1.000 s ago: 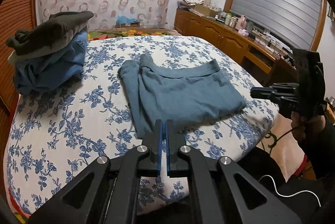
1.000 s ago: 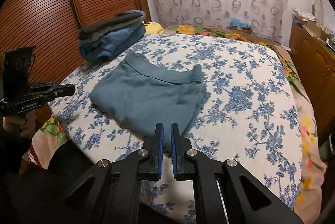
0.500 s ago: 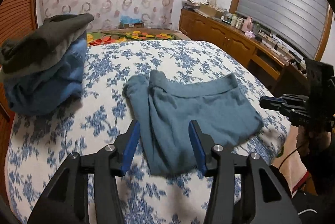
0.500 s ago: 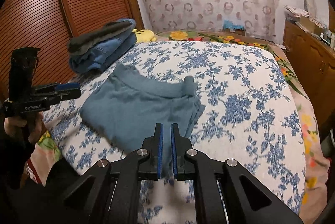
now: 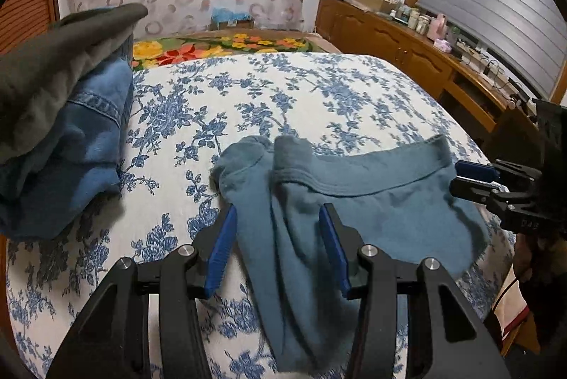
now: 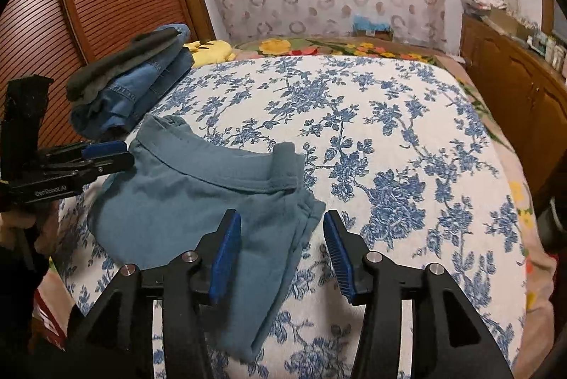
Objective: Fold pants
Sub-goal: 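Move both open tools toward the waistband edge of the shorts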
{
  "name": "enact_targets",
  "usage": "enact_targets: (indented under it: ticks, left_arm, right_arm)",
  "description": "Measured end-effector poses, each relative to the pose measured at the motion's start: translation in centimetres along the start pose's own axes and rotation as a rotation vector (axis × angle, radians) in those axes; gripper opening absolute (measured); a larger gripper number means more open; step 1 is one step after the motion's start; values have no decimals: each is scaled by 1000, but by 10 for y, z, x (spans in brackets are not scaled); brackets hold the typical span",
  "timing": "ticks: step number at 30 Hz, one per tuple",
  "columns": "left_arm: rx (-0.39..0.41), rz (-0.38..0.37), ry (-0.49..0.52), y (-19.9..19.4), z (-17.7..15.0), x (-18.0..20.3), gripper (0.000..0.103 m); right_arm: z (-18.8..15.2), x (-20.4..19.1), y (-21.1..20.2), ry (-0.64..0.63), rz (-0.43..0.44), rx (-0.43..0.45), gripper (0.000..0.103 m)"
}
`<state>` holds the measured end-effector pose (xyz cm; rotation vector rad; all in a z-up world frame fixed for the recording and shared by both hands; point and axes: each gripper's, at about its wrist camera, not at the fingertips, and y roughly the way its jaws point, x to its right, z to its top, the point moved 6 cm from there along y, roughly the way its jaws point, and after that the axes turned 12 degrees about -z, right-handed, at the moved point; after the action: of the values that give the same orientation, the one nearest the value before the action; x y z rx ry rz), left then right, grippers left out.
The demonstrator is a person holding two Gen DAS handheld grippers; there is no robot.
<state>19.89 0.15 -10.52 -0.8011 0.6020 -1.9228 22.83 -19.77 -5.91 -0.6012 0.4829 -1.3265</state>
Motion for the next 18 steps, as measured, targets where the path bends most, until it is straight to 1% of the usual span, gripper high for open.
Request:
enact_targets:
  ticks: [3,5,7,11,15,16,17,18]
  left_arm:
    - [-16,2,-23,6,-2,-5,49]
    - [-25,3,-32,10,-5,-8,49]
    - [-37,1,-42,13,-8,-10,49]
    - [-26,-5,-45,14,-9,-11,49]
    - [-20,-5,-38,14,-9,-11,50]
    - [-21,-12,-36,15,-9,-10,54]
    - [-22,-24,-34,16,-8,-9,62]
    - [-27,-43,-25,17,-8,-7,66]
  right_arm:
    - [3,-4,8,-8,13,-17,50]
    - [3,-6,12,-17,-5,-22,50]
    - [3,-6,17,-11,-5,-33,50]
    - [6,-6,24,-4,-8,-43,50]
    - [5,-10,26,-42,-31,-28,50]
    - [5,-11,26,-49,-36,-26,50]
    - [4,-11,26,-52,-39,-23,50]
    - [3,-11,26,-54,-41,-21,50]
